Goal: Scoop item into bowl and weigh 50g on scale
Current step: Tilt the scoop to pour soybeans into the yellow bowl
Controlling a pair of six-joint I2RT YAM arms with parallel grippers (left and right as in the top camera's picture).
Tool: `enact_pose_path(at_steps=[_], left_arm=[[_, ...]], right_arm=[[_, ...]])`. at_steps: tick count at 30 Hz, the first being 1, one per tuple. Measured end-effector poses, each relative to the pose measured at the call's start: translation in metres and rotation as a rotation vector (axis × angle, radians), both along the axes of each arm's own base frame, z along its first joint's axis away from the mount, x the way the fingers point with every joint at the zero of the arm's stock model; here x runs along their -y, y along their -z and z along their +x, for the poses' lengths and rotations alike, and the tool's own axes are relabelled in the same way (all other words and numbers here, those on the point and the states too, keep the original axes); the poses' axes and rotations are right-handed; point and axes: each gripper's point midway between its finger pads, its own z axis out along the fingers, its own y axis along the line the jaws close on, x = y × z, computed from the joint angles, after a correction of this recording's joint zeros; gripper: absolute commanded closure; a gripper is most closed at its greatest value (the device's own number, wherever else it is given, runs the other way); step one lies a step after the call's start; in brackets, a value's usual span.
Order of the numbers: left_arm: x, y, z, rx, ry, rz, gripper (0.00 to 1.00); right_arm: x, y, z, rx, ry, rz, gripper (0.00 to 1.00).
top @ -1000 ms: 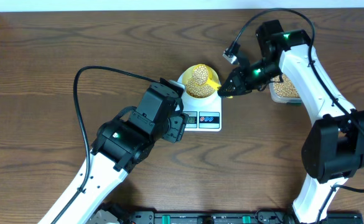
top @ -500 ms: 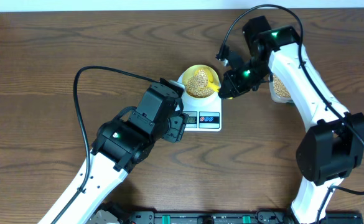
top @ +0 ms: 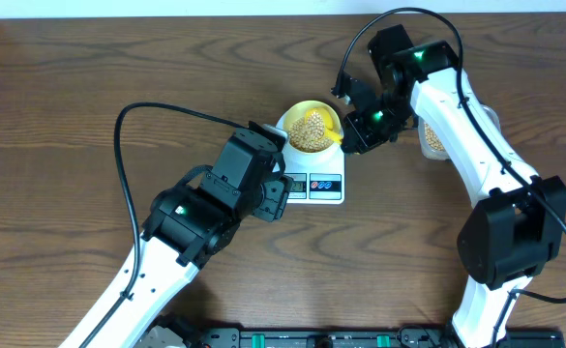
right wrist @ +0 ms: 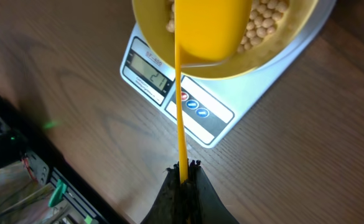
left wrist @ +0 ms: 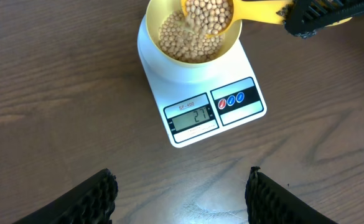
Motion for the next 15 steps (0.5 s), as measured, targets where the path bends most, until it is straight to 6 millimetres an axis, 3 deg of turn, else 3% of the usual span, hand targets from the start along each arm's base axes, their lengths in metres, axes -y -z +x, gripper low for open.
enact_pose_path(at_steps=[15], left_arm=[[0.0,0.0,0.0,0.0,-0.001,0.0,0.31]], right_arm=[[-0.001,-0.01,0.013,0.072,-0.006,-0.025,0.99]])
